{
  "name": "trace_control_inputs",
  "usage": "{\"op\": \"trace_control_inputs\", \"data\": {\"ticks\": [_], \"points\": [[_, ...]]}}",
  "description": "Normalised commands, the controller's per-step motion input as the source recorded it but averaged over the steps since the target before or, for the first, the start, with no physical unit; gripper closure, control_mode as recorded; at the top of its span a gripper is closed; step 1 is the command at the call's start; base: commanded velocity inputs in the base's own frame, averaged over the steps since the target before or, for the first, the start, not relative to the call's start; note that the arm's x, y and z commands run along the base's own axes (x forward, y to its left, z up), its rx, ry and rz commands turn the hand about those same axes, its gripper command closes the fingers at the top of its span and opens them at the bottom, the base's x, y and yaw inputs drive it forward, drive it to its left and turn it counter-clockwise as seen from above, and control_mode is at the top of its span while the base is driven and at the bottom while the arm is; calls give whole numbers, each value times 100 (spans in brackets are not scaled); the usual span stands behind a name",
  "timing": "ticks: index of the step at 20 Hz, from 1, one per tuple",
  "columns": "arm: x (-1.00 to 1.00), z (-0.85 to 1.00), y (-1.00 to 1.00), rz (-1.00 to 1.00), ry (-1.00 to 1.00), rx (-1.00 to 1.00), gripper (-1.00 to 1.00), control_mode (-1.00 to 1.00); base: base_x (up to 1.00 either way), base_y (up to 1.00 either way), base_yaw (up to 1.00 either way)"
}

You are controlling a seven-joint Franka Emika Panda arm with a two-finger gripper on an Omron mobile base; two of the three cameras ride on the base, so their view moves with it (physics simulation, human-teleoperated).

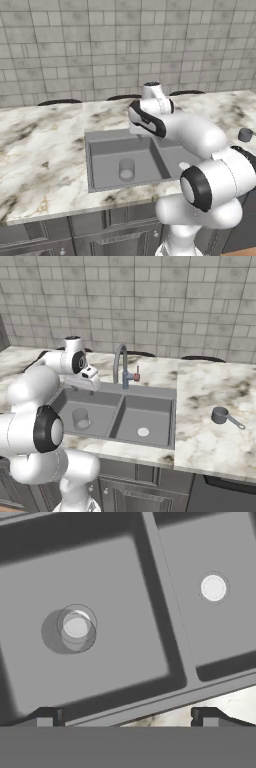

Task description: Move any existing items from the left basin to the right basin for drying. Then move the measuring cup from the counter to the left basin of the sink for washing.

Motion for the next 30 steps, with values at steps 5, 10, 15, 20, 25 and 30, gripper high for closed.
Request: {"op": "trace_control_inputs", "data": {"ticks": [5, 10, 15, 20, 25, 30], "points": [[28, -15, 19, -1, 14, 0, -100, -100, 0, 0, 0], [26, -8, 14, 0, 11, 0, -100, -100, 0, 0, 0], [24, -1, 10, 0, 7, 0, -100, -100, 0, 0, 0], [21, 0, 5, 0, 3, 0, -100, -100, 0, 0, 0], [10, 0, 0, 0, 0, 0, -100, -100, 0, 0, 0], [4, -4, 0, 0, 0, 0, -100, -100, 0, 0, 0]]}}
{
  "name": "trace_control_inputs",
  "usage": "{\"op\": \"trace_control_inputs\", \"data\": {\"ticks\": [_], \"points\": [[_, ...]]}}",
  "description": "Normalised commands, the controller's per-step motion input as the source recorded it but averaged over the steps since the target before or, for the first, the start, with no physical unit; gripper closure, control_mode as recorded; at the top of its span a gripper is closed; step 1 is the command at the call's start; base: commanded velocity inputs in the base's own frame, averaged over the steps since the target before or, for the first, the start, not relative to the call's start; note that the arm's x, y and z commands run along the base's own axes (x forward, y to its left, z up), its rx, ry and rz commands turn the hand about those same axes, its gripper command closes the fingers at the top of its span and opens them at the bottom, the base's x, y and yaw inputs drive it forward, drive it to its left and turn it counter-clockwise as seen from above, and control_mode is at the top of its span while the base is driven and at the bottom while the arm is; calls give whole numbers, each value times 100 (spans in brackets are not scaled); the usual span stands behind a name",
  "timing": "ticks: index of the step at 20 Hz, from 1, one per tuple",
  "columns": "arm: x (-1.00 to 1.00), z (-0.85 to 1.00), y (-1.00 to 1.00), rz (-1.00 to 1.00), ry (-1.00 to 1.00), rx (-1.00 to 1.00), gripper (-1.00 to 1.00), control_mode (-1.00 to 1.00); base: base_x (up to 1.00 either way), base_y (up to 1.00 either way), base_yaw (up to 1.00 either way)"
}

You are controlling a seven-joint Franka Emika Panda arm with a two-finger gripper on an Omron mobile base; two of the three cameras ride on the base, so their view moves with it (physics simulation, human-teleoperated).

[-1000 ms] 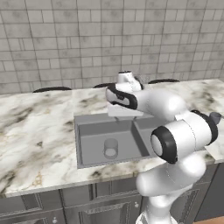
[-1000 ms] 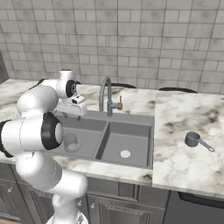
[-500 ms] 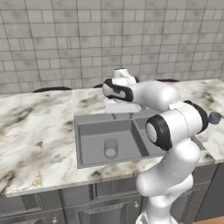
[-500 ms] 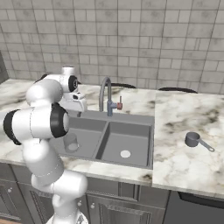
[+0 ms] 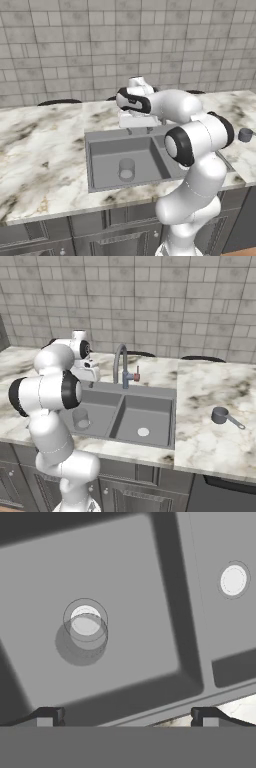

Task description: Move any existing items from the left basin to the right basin for drying. Then move the measuring cup from the counter to the left basin of the sink for washing.

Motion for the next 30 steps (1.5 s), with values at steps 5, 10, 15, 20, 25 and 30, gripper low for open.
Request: {"op": "trace_control_inputs", "data": {"ticks": [5, 10, 15, 20, 25, 30], "points": [[0, -7, 0, 0, 0, 0, -100, -100, 0, 0, 0], [0, -13, 0, -2, 0, 0, -100, -100, 0, 0, 0], [-3, -16, 0, -2, 0, 0, -100, -100, 0, 0, 0], [-14, -18, 2, -2, 0, 0, -100, -100, 0, 0, 0], [-13, -19, 6, -2, 0, 0, -100, -100, 0, 0, 0], [-10, -23, 6, -3, 0, 0, -100, -100, 0, 0, 0]]}}
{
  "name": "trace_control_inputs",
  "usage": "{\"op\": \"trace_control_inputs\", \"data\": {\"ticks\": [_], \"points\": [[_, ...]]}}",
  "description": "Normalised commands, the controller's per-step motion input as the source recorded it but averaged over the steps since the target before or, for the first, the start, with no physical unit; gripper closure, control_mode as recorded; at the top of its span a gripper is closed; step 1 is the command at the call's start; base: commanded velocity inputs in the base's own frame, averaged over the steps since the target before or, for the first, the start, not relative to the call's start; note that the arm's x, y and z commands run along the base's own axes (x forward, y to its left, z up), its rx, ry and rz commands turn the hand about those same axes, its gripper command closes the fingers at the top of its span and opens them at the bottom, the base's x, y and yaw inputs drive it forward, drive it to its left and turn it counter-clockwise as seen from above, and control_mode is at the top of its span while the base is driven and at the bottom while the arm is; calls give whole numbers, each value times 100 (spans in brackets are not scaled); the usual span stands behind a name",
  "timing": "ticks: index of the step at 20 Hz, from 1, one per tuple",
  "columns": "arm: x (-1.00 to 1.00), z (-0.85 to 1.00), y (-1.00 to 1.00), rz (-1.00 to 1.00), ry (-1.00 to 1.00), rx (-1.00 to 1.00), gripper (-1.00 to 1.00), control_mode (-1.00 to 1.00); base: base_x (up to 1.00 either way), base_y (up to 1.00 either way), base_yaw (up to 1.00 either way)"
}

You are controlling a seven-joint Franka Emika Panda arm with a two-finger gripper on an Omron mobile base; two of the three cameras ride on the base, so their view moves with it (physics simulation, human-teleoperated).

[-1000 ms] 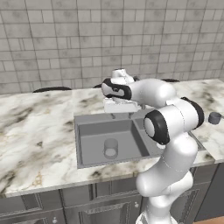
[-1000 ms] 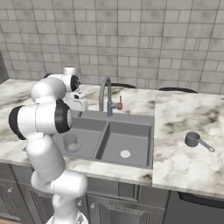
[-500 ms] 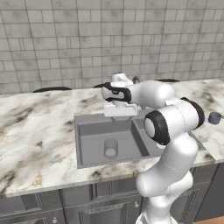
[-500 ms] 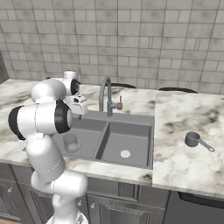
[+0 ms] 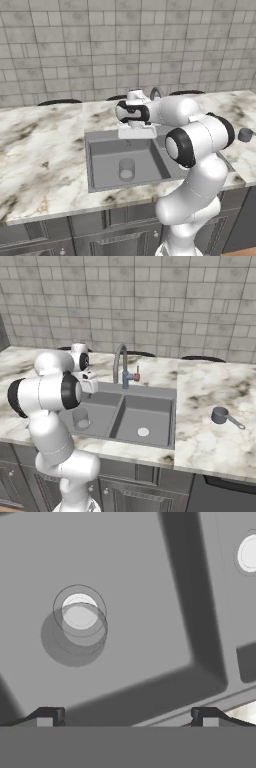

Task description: Move any existing items from the left basin to the right basin for drying. Then move the measuring cup from the counter to the left basin of the sink for washing.

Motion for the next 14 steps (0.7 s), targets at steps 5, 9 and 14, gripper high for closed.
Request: {"op": "trace_control_inputs", "data": {"ticks": [5, 9, 14], "points": [[-7, -21, 8, -2, -1, 0, -100, -100, 0, 0, 0], [-3, -18, 5, -2, -2, 0, -100, -100, 0, 0, 0], [-7, -16, 2, -2, -4, 0, -100, -100, 0, 0, 0]]}}
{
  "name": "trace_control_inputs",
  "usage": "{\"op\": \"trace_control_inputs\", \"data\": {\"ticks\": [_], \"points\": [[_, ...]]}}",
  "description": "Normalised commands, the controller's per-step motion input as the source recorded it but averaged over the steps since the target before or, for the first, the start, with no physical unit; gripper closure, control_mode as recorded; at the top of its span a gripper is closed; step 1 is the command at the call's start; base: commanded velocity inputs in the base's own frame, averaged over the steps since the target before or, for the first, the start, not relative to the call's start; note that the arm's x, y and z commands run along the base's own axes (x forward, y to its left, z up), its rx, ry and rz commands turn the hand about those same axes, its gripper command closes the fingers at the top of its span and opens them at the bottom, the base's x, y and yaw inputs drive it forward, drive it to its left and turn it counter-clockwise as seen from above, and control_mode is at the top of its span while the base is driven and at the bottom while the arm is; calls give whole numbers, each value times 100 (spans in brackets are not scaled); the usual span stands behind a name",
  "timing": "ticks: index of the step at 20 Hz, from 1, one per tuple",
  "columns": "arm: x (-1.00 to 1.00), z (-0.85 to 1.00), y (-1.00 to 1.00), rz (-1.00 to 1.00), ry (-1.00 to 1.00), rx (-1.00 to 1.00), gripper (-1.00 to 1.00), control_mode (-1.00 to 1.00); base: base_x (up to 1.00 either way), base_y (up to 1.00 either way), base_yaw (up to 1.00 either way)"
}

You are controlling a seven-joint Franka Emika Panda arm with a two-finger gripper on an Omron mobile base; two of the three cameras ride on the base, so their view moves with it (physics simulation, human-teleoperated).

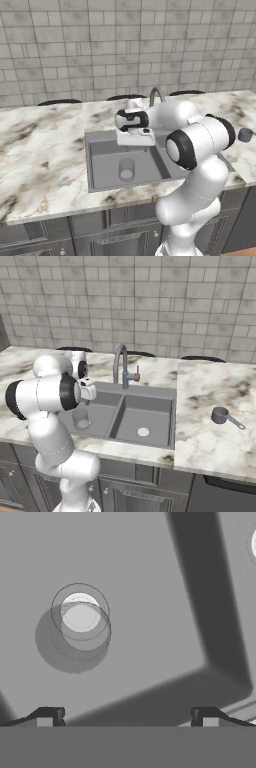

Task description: Move any existing items from the left basin to the right basin for drying. Then move the measuring cup from the counter to the left basin of the sink for washing.

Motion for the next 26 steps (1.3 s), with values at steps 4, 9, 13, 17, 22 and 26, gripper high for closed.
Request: {"op": "trace_control_inputs", "data": {"ticks": [4, 9, 13, 17, 22, 26], "points": [[-10, -19, 0, -2, -3, 0, -100, -100, 0, 0, 0], [-4, -23, 0, -3, -2, 0, -100, -100, 0, 0, 0], [0, -22, 0, -2, -2, 0, -100, -100, 0, 0, 0], [0, -15, 0, 0, -3, 0, -100, -100, 0, 0, 0], [0, -11, 0, 0, -1, 1, -100, -100, 0, 0, 0], [0, -8, 0, 0, 0, 1, -100, -100, 0, 0, 0]]}}
